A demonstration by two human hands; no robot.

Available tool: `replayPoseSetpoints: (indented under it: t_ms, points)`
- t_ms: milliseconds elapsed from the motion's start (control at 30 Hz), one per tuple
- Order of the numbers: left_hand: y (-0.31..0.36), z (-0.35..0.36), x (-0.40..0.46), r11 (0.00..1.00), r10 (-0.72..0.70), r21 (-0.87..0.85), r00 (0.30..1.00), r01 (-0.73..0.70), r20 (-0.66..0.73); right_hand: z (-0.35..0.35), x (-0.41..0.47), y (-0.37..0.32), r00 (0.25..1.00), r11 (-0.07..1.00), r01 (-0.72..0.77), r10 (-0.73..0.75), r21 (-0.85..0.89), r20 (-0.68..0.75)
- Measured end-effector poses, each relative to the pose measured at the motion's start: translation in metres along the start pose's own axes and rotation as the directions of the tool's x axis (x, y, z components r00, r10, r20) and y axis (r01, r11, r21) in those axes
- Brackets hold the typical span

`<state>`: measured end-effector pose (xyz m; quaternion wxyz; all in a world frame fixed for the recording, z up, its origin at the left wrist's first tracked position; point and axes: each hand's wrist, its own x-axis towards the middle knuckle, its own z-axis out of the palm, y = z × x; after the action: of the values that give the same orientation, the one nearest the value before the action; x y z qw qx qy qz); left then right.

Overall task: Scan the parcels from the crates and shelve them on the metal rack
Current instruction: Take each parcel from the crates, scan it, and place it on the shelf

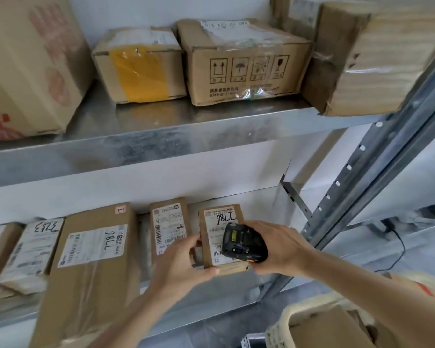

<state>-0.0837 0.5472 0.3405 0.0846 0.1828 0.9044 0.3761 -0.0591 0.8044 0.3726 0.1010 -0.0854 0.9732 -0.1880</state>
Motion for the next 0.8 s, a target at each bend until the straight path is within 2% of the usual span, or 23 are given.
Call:
replayPoseSetpoints:
  t_ms: [800]
  points:
    - [-0.023, 0.005, 0.035, 0.990, -0.139, -0.037, 0.986, 0.136, -0.095, -0.001, 0.055, 0.013, 0.998, 0.998, 0.063, -0.063, 0.031, -0.008]
